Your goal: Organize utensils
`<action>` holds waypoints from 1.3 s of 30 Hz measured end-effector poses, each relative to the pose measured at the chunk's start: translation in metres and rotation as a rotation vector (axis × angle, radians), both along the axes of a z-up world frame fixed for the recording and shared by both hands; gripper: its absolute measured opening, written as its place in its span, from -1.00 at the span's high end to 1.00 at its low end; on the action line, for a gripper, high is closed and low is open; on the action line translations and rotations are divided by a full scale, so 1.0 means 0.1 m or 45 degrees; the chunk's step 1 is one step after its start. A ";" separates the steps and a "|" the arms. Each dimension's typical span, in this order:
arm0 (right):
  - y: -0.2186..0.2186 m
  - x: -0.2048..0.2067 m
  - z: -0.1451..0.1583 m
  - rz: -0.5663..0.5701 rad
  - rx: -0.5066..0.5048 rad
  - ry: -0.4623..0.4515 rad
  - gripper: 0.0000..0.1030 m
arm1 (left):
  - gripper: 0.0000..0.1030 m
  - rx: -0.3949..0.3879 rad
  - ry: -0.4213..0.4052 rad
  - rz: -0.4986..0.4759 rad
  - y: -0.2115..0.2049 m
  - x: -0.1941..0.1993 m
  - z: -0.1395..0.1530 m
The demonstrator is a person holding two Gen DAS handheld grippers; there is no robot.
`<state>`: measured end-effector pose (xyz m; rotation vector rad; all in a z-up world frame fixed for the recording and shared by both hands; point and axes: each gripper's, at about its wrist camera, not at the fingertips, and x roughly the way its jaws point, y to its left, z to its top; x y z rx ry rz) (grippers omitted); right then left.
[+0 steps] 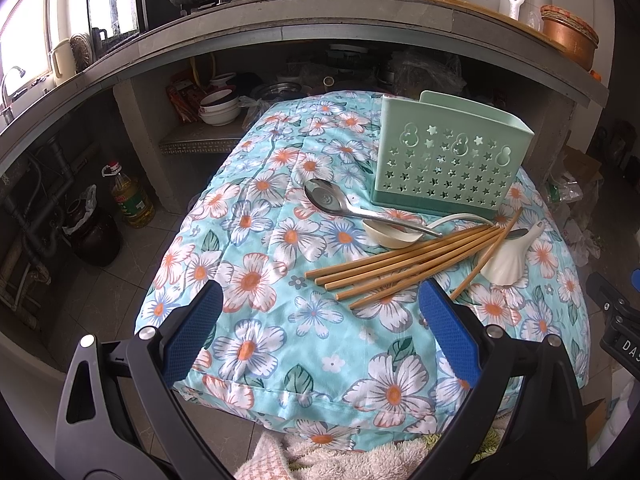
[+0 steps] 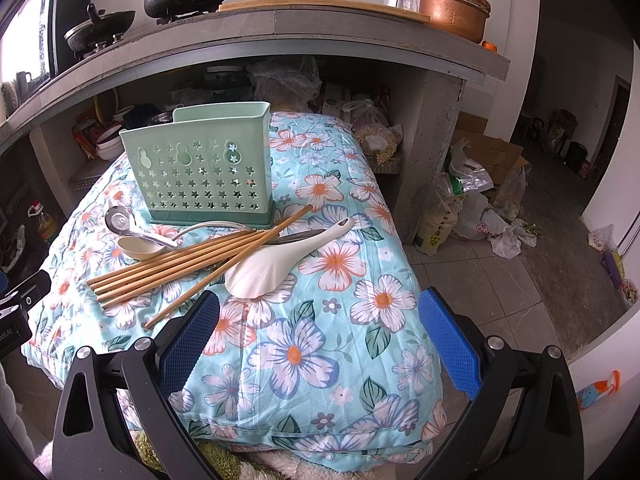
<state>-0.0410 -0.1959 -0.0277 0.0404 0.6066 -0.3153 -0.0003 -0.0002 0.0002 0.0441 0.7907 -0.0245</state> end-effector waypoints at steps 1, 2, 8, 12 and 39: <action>0.00 0.00 0.00 0.000 0.000 -0.001 -0.88 | -0.84 0.000 0.000 0.000 0.00 0.00 0.00; 0.00 0.00 0.00 0.000 -0.001 -0.001 -0.88 | -0.84 0.000 0.000 0.000 0.00 0.00 0.00; 0.00 0.00 0.00 0.000 0.000 -0.001 -0.88 | -0.84 0.000 0.000 0.000 0.00 0.00 0.00; 0.00 0.00 0.00 0.001 0.000 0.001 -0.88 | -0.84 0.001 0.001 0.000 0.00 0.00 0.00; 0.01 0.00 0.00 0.002 0.003 0.005 -0.88 | -0.84 0.012 0.020 0.017 0.04 0.04 -0.05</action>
